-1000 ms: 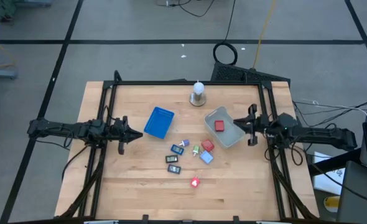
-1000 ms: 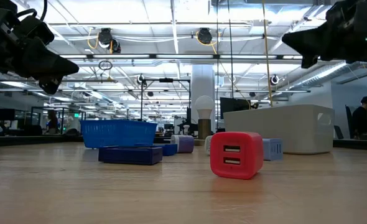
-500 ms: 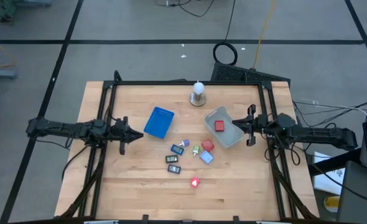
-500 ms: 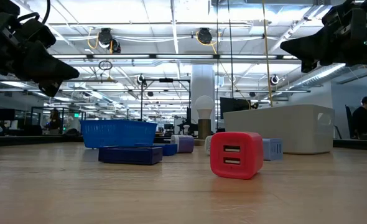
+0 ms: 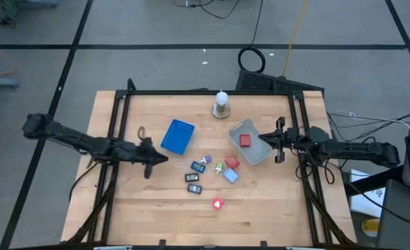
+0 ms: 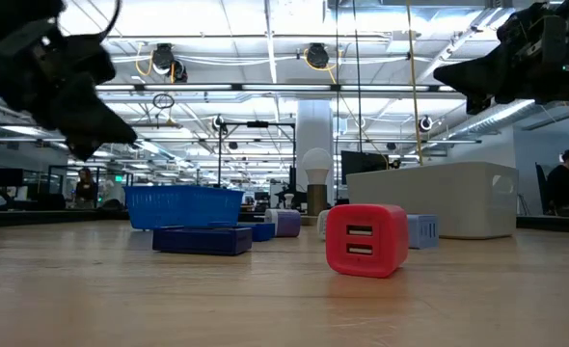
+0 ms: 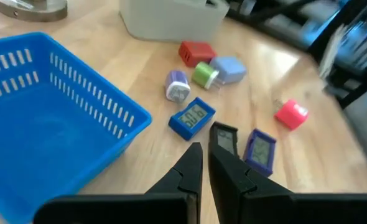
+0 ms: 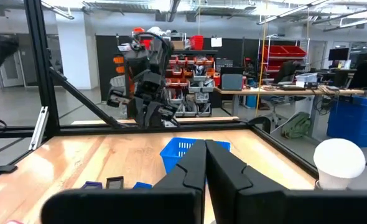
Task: Pick & Place Office items
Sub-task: Put the blue timer into the blue bin
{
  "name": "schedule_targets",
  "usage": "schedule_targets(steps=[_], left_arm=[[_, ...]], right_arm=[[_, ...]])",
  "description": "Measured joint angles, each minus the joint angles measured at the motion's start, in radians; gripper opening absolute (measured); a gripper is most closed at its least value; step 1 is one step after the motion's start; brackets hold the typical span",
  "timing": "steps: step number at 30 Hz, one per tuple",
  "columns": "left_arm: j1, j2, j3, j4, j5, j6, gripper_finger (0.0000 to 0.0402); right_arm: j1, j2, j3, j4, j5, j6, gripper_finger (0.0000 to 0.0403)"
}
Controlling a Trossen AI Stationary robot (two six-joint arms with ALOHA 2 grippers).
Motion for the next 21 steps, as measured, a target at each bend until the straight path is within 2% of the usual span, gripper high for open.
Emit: schedule_targets(steps=[5, 11, 13, 17, 21], left_arm=[[-0.012, 0.265, 0.232, -0.104, -0.004, 0.05, 0.0026], [0.025, 0.503, 0.504, -0.308, 0.01, 0.192, 0.0027], [0.035, 0.568, 0.573, -0.325, 0.03, 0.247, 0.0032], [0.049, 0.681, 0.674, -0.362, 0.096, 0.35, 0.0065], [0.056, 0.775, 0.743, -0.381, 0.136, 0.408, 0.0127]], right_arm=[[0.0, 0.021, 0.0, -0.002, -0.002, 0.018, 0.0004], [0.0, 0.035, 0.0, -0.013, -0.003, 0.036, 0.0004], [0.0, 0.038, 0.0, -0.024, -0.003, 0.036, 0.0004], [0.0, 0.041, -0.001, -0.021, -0.003, 0.036, 0.0004], [0.0, 0.042, 0.0, -0.027, -0.003, 0.034, 0.0004]])
